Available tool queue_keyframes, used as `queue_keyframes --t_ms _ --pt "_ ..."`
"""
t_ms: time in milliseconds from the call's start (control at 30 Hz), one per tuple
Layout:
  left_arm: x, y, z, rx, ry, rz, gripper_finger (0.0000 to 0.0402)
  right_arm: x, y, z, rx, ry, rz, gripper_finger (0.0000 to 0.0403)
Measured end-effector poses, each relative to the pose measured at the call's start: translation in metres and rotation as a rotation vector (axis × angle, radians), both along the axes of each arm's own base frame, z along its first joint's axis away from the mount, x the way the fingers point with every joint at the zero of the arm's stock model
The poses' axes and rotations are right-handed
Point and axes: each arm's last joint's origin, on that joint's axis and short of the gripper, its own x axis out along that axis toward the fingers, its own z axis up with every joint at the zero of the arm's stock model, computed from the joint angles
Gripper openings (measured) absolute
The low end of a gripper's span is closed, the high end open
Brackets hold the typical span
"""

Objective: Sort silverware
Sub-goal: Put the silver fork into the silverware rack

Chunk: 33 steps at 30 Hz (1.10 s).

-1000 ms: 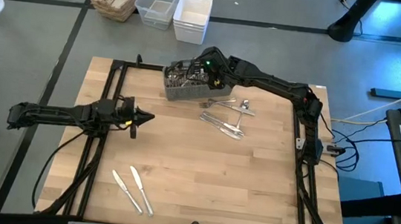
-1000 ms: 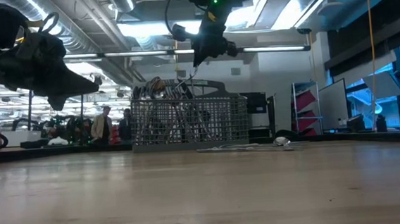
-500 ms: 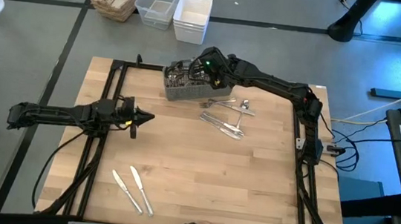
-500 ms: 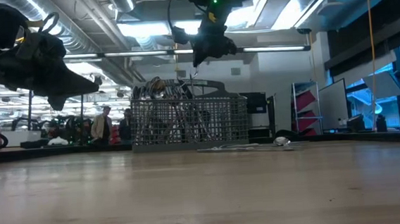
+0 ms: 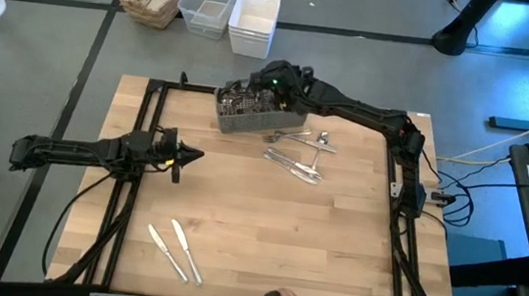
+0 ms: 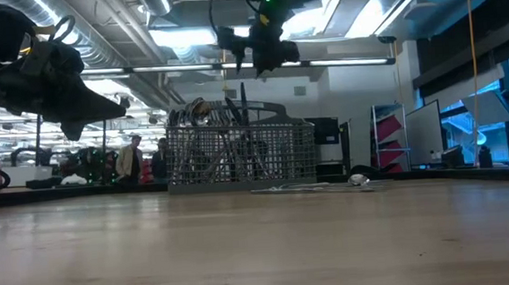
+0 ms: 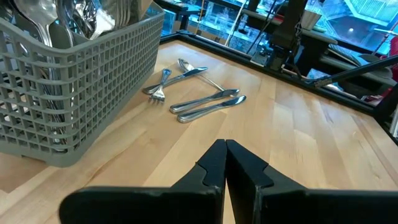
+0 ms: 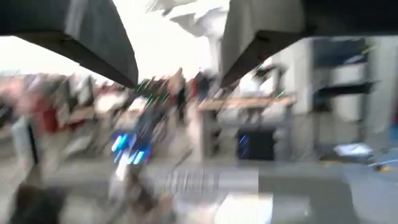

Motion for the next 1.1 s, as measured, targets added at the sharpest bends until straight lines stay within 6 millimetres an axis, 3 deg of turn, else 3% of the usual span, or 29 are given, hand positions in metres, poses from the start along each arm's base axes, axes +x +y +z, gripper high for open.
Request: queue_keyframes --t_ms 200,400,667,800,967,1100 --pt "0.000 0.000 0.000 0.000 0.000 0.000 0.0004 0.006 0.011 0.018 -0.088 -0.363 -0.294 0.0256" --pt "0.000 0.000 0.000 0.000 0.000 0.000 0.0004 0.009 0.025 0.021 0.017 -0.840 -0.510 0.0257" --pt "0.000 0.000 0.000 0.000 0.000 0.000 0.0004 0.018 0.037 0.019 0.433 -1.234 -0.470 0.0257" --pt "0.000 0.000 0.000 0.000 0.000 0.000 0.0004 0.022 0.044 0.015 0.739 -1.369 -0.483 0.0257" --pt "0.000 0.000 0.000 0.000 0.001 0.000 0.0004 0.026 0.053 0.011 1.118 -1.430 -0.535 0.0257" --pt "0.000 0.000 0.000 0.000 0.001 0.000 0.0004 0.028 0.056 0.011 1.287 -1.424 -0.536 0.0257"
